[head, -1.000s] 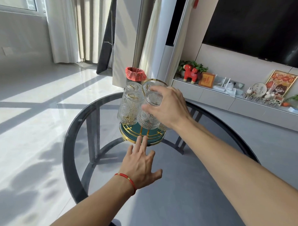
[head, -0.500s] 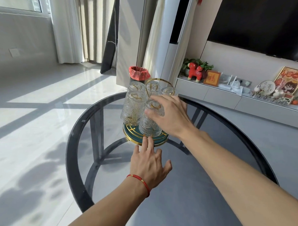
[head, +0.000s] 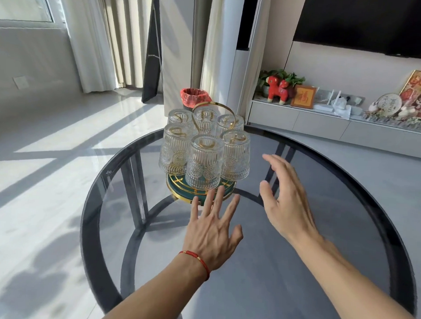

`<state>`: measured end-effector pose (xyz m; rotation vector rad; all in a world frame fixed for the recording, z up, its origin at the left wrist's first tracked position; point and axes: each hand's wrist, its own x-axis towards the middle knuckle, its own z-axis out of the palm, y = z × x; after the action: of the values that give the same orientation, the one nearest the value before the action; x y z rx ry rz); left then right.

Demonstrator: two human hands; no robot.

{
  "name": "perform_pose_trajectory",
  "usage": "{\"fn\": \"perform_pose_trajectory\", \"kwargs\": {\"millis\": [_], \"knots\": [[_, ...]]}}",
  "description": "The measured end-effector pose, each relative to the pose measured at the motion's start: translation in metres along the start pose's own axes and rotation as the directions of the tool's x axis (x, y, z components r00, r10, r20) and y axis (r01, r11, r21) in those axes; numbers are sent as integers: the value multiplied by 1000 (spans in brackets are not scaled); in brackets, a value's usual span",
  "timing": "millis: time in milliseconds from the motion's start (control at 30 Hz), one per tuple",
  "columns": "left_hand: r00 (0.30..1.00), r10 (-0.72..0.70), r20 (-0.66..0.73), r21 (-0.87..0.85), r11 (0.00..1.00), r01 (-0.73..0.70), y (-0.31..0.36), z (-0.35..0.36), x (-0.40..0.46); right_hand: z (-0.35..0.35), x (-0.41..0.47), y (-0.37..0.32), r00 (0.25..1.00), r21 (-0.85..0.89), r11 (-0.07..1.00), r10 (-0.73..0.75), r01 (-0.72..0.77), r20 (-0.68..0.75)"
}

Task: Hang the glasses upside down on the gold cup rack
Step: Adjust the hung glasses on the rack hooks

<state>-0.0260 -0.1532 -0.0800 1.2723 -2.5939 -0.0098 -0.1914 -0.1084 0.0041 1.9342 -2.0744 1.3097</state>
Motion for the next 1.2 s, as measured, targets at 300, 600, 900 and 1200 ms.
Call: {"fn": "perform_pose_trajectory", "kwargs": {"millis": [300,600,900,1200], "knots": [[999,-24,21,28,999,23,-2,5,0,9,72,-29,969,-52,981,-175,186,177],[1000,-31,-2,12,999,31,-1,4,-1,27,71,-19,982,17,986,-169,168,86],[999,-36,0,14,999,36,0,4,-1,17,70,-3,986,132,978,-163,159,22],[999,-42,3,12,999,42,0,4,-1,13,67,-2,984,37,987,-161,159,72]]}}
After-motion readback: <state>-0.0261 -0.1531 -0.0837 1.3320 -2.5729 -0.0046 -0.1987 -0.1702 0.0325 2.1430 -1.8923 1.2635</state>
